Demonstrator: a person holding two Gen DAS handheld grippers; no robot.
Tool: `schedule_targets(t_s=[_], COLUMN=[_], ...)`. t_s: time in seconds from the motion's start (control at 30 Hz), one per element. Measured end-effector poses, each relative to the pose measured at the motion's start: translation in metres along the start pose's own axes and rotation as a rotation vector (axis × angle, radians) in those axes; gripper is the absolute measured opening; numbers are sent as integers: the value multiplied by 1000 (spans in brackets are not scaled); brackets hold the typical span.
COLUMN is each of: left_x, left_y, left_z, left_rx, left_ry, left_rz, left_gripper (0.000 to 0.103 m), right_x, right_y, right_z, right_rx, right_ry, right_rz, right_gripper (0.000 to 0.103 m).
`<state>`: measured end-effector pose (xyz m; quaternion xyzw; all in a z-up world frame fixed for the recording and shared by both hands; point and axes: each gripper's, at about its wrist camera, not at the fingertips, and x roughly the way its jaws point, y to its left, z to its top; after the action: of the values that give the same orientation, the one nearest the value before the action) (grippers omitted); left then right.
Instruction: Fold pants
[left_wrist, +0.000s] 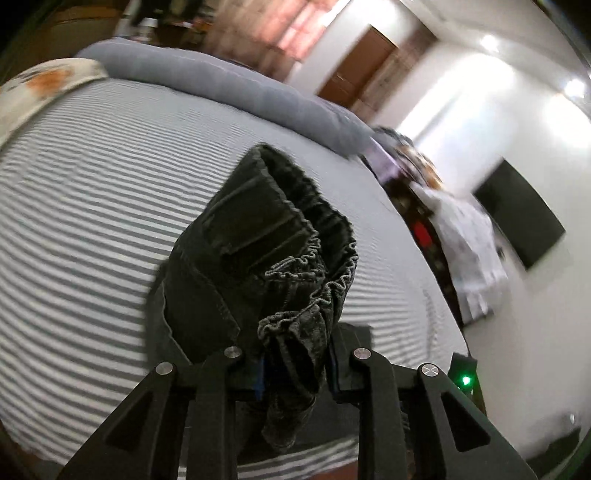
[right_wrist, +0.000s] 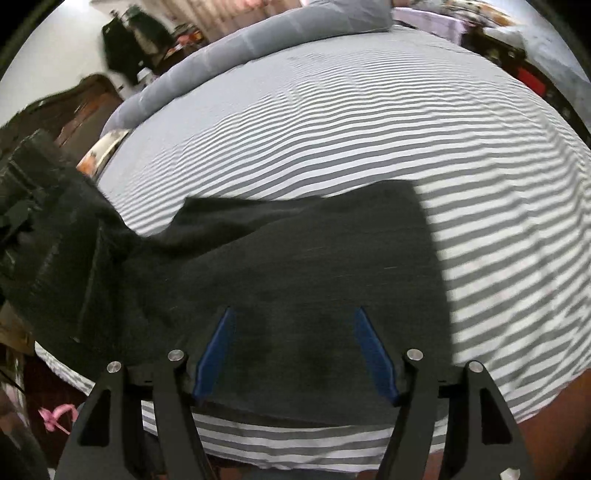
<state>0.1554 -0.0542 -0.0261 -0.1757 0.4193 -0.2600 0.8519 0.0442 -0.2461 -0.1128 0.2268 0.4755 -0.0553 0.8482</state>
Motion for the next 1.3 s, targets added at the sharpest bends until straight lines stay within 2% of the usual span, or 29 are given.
schedule_targets(t_s=[0.13,0.27,0.4,0.57,0.67,0.7,0.77,0.83,1.0,1.13,1.17,1.23,1.3], left_x=[53,99,124,150,149,147,143,131,102,98,100,101,104], left_y=[-47,-88,-107,-114,-116,-119,-122,-120,-100,-64,-56,-40,-30], left_z=[-18,-43,-67,-86,-91,-91,-88,-87,-87,-84,-85,-84,-84], left_rx=[57,142,205,269,287,293,302,331,381,353,335,305,301], left_ry=[93,179,221,269,285,292,303,290,258,257,261,263,272], left_rz=[-36,-32,-1,41,33,24,-18,-16,25,151,178,221,278], left_gripper=[24,24,24,26,35,42,48,58,60,60,60,60,60], right_x=[-12,-16,-15,-10,-7,-8,-9,-12,-27,-30,-25,-17,-2], right_y=[-41,-73,-101,-118,-122,-123,-125,-127,-122,-102,-96,-83,-76], right_z=[3,2,0,-3,1,1,3,5,8,10,11,8,10], right_rx=[57,101,152,190,200,204,208,215,214,155,133,92,78], right_ry=[-13,-14,-12,-5,-7,-11,-22,-31,-91,-85,-71,-43,-8], right_rz=[-13,-30,-28,-18,-5,2,17,36,98,178,166,143,137], right_gripper=[65,65,65,65,65,65,65,65,65,65,64,60,47])
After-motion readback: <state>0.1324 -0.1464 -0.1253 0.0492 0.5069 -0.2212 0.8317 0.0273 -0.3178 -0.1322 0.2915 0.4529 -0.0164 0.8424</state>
